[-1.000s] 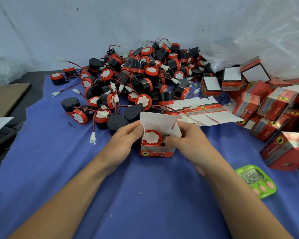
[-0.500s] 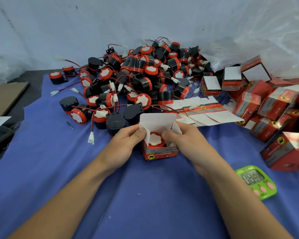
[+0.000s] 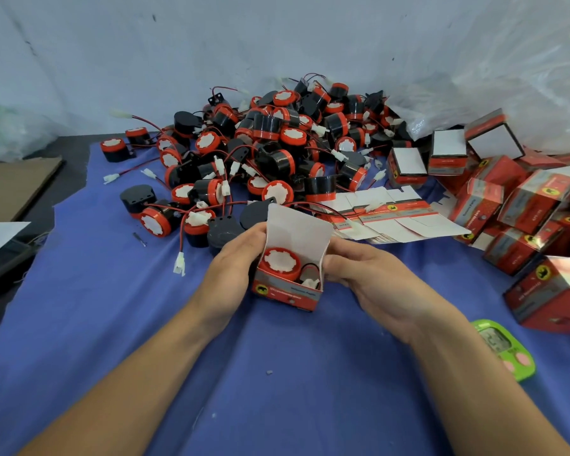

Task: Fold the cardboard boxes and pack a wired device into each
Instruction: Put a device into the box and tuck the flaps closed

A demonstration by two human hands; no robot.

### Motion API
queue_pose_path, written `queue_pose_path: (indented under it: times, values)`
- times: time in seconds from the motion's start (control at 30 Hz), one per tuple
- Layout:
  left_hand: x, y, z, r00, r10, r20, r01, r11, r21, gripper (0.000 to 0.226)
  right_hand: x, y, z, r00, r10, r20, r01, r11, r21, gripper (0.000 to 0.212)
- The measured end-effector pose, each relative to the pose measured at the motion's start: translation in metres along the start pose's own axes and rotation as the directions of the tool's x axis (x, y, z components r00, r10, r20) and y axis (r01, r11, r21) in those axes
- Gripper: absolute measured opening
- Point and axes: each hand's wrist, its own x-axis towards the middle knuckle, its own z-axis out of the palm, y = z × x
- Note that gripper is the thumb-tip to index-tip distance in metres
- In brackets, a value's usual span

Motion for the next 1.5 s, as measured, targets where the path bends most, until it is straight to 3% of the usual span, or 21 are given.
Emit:
queue_pose_path:
  times: [0.1, 0.23, 0.33, 0.4, 0.5, 0.73, 0.87, 0.93, 1.0, 1.13, 1.23, 1.33, 1.43, 1.5]
  values:
    - [0.001, 0.001, 0.0, 0.998, -0.051, 0.037, 0.052, 0.998, -0.022, 0.036, 0.0, 0.0, 0.004, 0.999, -0.01, -0.037, 0.006, 0.997, -0.083, 0.023]
    - [0.012, 0.005, 0.0, 0.993, -0.077, 0.086, 0.059, 0.98, 0.192, 0.033, 0.001, 0.001, 0.009, 0.994, -0.052, -0.096, 0.043, 0.994, -0.099, 0.022]
    - [0.002, 0.004, 0.002, 0.989, -0.066, 0.132, 0.028, 0.963, 0.266, 0.047, 0.0, -0.001, 0.009, 0.991, -0.074, -0.112, 0.068, 0.996, -0.062, 0.029]
    - [-0.003, -0.001, 0.001, 0.997, -0.039, 0.063, 0.02, 0.959, 0.283, 0.048, -0.002, -0.002, 0.008, 0.992, -0.074, -0.1, 0.068, 0.996, -0.063, 0.035]
    - [0.0, -0.005, 0.003, 1.0, -0.012, -0.023, 0.018, 0.966, 0.259, 0.046, -0.004, -0.003, 0.005, 0.998, -0.063, 0.004, 0.062, 0.976, -0.208, 0.03]
    - [0.001, -0.007, 0.005, 0.997, -0.028, -0.067, 0.048, 0.948, 0.314, 0.044, -0.007, -0.008, 0.004, 0.998, -0.055, 0.037, 0.063, 0.961, -0.268, 0.023]
    - [-0.004, -0.009, 0.011, 0.981, 0.04, -0.19, 0.065, 0.852, 0.52, 0.026, -0.001, -0.003, 0.009, 0.992, -0.122, 0.001, 0.111, 0.893, -0.437, 0.009]
    - [-0.008, -0.007, 0.017, 0.958, 0.113, -0.263, 0.06, 0.82, 0.569, 0.023, 0.0, -0.002, 0.011, 0.995, -0.098, 0.007, 0.09, 0.872, -0.481, 0.021]
    - [-0.009, -0.006, 0.021, 0.939, 0.135, -0.316, 0.065, 0.834, 0.548, 0.027, 0.0, -0.002, 0.012, 0.998, -0.058, 0.026, 0.063, 0.878, -0.474, 0.038]
    - [-0.008, -0.009, 0.022, 0.928, 0.153, -0.339, 0.038, 0.867, 0.496, 0.011, 0.003, 0.001, 0.013, 0.998, -0.064, 0.005, 0.06, 0.908, -0.414, 0.04]
    - [-0.008, -0.012, 0.02, 0.956, 0.138, -0.26, 0.004, 0.878, 0.479, 0.016, 0.006, 0.005, 0.017, 0.987, -0.113, -0.112, 0.074, 0.948, -0.308, 0.042]
    - [-0.005, -0.008, 0.015, 0.987, 0.086, -0.139, -0.03, 0.932, 0.36, 0.033, 0.01, 0.006, 0.018, 0.939, -0.215, -0.267, 0.127, 0.941, -0.313, 0.045]
    - [0.001, -0.003, 0.004, 1.0, -0.026, 0.002, 0.025, 0.984, 0.178, 0.032, 0.011, 0.006, 0.017, 0.921, -0.242, -0.304, 0.147, 0.941, -0.303, 0.052]
    - [0.004, -0.001, -0.003, 0.995, -0.079, 0.059, 0.07, 0.987, 0.147, 0.028, 0.01, 0.006, 0.016, 0.93, -0.224, -0.292, 0.143, 0.951, -0.274, 0.048]
